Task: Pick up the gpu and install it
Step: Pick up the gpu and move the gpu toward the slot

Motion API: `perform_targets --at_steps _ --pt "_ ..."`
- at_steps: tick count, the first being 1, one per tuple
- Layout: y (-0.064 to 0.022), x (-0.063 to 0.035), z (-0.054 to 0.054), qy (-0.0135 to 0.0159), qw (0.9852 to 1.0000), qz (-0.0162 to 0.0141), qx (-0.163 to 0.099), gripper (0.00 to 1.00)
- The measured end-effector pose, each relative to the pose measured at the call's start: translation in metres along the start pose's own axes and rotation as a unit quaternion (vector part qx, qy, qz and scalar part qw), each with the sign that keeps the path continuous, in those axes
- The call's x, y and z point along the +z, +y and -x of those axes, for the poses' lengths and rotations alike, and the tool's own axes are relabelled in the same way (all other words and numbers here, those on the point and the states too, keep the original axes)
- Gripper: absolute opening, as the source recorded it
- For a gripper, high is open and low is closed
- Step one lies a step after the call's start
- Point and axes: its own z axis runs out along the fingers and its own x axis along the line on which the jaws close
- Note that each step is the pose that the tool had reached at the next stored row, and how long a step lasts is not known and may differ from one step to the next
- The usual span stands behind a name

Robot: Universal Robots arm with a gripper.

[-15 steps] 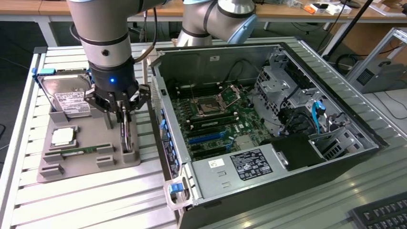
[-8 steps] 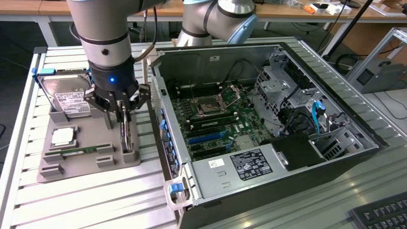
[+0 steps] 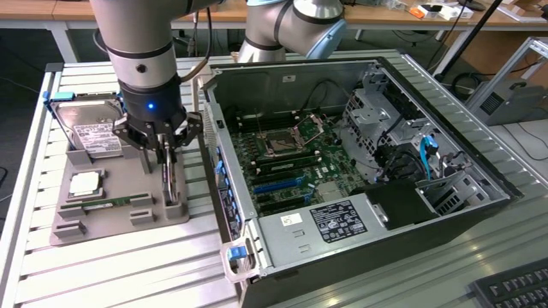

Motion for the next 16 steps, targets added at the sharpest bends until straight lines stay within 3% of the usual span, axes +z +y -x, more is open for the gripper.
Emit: perform_targets --at_steps 16 --pt "0.0 -0.0038 0.0001 0.0 1.0 0.0002 0.0 0.27"
